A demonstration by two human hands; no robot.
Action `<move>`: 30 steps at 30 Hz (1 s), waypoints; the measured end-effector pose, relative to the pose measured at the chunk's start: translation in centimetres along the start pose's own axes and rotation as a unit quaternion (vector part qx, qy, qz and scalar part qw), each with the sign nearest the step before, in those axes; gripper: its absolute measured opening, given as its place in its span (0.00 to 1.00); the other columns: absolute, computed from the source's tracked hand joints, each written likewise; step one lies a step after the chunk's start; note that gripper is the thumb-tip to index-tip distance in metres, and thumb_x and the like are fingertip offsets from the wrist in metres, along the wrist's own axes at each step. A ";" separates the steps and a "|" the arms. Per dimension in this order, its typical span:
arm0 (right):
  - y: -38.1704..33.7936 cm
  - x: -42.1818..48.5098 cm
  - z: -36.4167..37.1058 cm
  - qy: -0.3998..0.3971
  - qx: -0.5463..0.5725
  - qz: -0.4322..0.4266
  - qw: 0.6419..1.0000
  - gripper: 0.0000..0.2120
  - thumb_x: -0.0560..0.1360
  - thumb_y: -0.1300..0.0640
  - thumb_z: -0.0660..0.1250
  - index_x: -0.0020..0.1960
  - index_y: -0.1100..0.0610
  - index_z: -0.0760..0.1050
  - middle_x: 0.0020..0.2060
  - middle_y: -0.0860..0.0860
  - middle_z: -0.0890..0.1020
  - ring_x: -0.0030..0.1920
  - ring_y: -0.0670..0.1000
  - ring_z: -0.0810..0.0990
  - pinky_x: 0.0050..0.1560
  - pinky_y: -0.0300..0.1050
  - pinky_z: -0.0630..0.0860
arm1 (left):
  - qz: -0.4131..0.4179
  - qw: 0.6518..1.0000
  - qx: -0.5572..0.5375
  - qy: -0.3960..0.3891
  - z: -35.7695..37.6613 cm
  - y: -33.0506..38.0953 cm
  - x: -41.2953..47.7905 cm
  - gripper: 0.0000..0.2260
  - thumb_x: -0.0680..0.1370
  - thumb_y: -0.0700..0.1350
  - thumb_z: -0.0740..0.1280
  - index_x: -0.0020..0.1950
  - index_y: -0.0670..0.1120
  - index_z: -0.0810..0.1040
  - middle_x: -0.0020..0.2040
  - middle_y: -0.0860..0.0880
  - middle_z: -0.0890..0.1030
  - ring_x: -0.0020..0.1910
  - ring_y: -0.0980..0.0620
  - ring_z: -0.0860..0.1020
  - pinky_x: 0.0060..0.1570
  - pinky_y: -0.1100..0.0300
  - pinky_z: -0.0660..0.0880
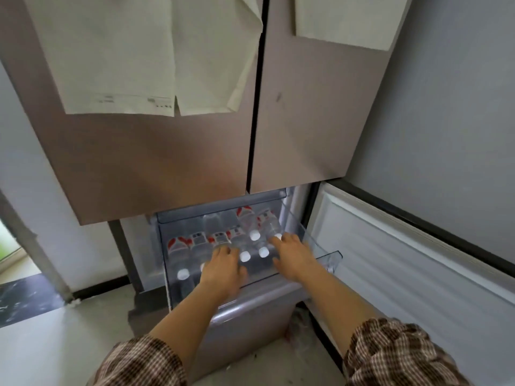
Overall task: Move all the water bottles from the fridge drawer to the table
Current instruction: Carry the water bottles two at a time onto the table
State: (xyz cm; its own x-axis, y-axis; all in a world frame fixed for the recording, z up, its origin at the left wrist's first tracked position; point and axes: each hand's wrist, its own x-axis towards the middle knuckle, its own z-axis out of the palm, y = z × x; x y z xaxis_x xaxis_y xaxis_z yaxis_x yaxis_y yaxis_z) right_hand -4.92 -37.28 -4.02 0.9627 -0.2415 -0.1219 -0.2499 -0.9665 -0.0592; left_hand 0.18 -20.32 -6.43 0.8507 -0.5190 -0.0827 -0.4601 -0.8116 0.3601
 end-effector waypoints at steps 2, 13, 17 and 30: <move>2.1 2.7 0.5 -0.025 0.003 -0.010 1.000 0.26 0.78 0.55 0.61 0.74 0.51 0.61 0.71 0.58 0.65 0.72 0.60 0.61 0.68 0.57 0.66 | -0.023 1.000 -0.011 -0.016 1.0 0.9 2.4 0.22 0.78 0.48 0.59 0.72 0.47 0.63 0.70 0.44 0.66 0.69 0.44 0.64 0.63 0.49 0.69; 7.7 13.1 5.3 -0.133 0.000 -0.064 0.989 0.27 0.78 0.56 0.61 0.75 0.46 0.57 0.72 0.60 0.63 0.67 0.61 0.69 0.60 0.54 0.72 | -0.091 0.994 -0.001 -0.061 6.7 4.2 13.7 0.31 0.78 0.47 0.62 0.77 0.55 0.50 0.74 0.40 0.58 0.71 0.37 0.60 0.68 0.45 0.65; 7.7 15.1 6.3 -0.157 0.021 -0.073 0.985 0.22 0.78 0.60 0.62 0.71 0.52 0.63 0.65 0.59 0.72 0.59 0.59 0.76 0.54 0.51 0.75 | -0.115 0.992 -0.026 -0.052 7.4 4.3 15.6 0.28 0.79 0.45 0.62 0.76 0.53 0.55 0.72 0.39 0.61 0.66 0.38 0.69 0.60 0.48 0.71; 6.7 12.9 4.2 -0.035 -0.020 -0.197 0.980 0.18 0.78 0.61 0.62 0.66 0.52 0.65 0.61 0.58 0.72 0.55 0.57 0.77 0.47 0.47 0.75 | -0.088 0.993 0.051 0.067 5.3 3.3 12.2 0.15 0.81 0.50 0.57 0.67 0.50 0.62 0.58 0.41 0.75 0.50 0.41 0.78 0.47 0.49 0.78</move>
State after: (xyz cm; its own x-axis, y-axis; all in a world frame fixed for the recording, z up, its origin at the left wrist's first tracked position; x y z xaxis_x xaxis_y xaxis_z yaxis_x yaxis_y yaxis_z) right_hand 5.40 -46.52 -10.20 0.9738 0.1568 -0.1649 0.1458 -0.9863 -0.0772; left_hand 7.68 -30.74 -11.14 0.9429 -0.3329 -0.0093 -0.3196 -0.9125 0.2554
